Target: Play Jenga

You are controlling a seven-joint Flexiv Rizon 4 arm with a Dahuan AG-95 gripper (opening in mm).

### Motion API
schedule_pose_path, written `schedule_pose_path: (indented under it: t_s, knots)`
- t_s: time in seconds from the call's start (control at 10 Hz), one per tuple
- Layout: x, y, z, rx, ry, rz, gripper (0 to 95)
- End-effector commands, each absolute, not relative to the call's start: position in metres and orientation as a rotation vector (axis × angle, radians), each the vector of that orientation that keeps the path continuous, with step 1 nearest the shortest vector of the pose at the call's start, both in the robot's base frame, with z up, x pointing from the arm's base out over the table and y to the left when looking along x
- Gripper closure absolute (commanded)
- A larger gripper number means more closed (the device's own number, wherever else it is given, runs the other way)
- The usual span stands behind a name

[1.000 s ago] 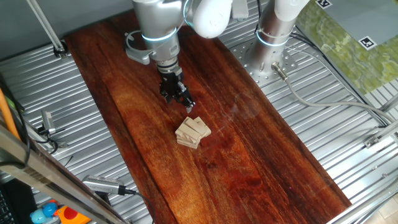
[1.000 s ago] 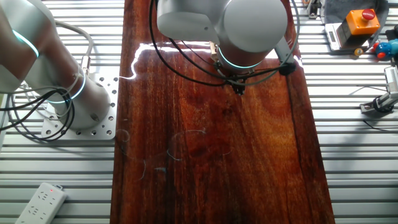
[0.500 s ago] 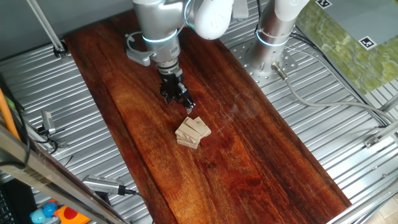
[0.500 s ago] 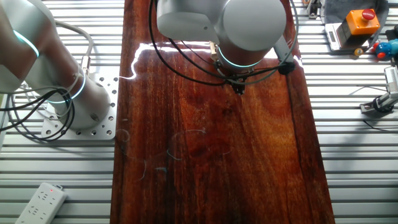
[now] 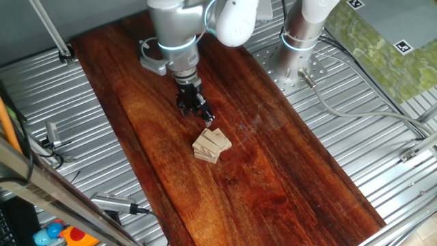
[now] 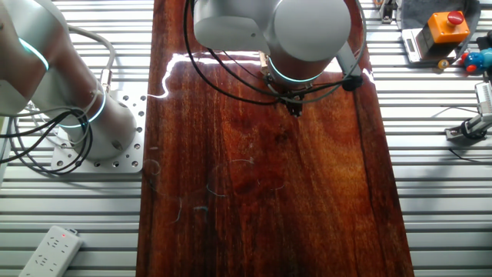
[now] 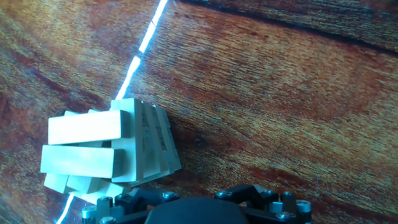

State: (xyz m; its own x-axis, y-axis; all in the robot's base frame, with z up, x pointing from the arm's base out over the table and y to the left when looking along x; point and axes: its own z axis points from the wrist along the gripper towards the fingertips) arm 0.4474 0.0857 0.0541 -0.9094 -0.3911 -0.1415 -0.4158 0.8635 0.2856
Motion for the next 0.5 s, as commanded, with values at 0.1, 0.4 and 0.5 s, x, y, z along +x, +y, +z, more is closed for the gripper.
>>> schedule_pose_path:
  t_s: [0.1,0.4,0.5]
  knots:
    - [0.4467,0.0871,0.0512,-0.637,2.953,0.475,0.0]
    - [0.4443,0.0898,0.0469,-0.62,2.948,0.474,0.0]
    - [0.4434,0.0899,0.0464,-0.616,2.949,0.473,0.0]
